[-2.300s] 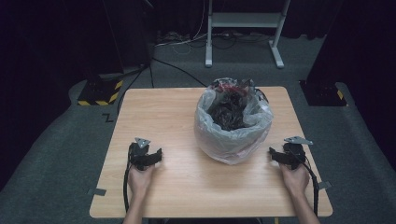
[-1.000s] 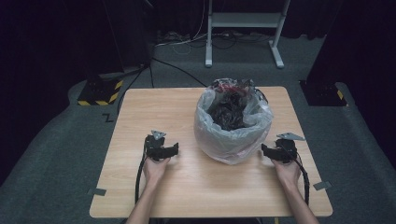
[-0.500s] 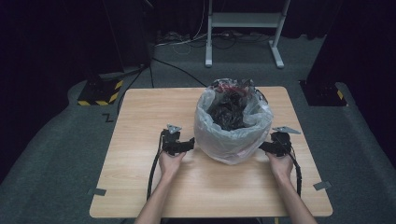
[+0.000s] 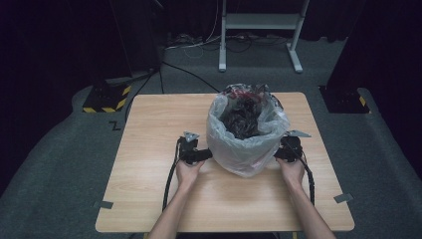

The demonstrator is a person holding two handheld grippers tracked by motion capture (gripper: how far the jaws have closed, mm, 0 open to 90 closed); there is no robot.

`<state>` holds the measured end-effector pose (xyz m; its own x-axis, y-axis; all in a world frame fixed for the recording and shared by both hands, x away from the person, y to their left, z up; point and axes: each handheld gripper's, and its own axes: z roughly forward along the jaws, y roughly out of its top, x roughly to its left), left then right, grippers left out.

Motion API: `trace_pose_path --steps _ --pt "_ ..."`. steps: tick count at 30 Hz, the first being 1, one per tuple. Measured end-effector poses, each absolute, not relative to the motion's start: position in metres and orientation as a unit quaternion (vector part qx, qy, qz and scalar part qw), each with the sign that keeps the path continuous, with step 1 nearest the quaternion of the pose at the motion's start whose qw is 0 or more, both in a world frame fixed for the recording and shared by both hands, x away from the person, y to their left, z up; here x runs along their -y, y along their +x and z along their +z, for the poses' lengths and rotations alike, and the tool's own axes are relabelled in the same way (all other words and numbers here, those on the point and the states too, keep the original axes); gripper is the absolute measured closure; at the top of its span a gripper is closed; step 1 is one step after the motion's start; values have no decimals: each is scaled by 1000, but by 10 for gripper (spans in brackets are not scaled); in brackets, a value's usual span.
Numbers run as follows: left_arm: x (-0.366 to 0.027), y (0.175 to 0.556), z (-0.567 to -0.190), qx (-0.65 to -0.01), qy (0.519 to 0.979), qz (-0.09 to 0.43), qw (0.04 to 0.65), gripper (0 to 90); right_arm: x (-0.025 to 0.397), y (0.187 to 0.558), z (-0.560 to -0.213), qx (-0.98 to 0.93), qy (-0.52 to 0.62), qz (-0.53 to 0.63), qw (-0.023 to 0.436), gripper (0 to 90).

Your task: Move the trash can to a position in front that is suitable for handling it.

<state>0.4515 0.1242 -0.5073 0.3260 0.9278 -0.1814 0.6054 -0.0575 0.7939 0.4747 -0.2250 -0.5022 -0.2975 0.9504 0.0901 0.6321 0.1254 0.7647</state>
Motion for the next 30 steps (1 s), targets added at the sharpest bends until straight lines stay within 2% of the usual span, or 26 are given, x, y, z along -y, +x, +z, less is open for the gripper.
trace_pose_path --steps 12,18,30 --pt "-140 448 -505 -542 715 179 403 212 201 474 -505 -729 531 377 211 333" --pt "-152 443 -501 -542 719 195 389 211 187 473 -507 -733 525 382 205 343" --pt "-185 425 -503 -562 699 209 390 229 149 475 -505 -757 495 379 194 344"
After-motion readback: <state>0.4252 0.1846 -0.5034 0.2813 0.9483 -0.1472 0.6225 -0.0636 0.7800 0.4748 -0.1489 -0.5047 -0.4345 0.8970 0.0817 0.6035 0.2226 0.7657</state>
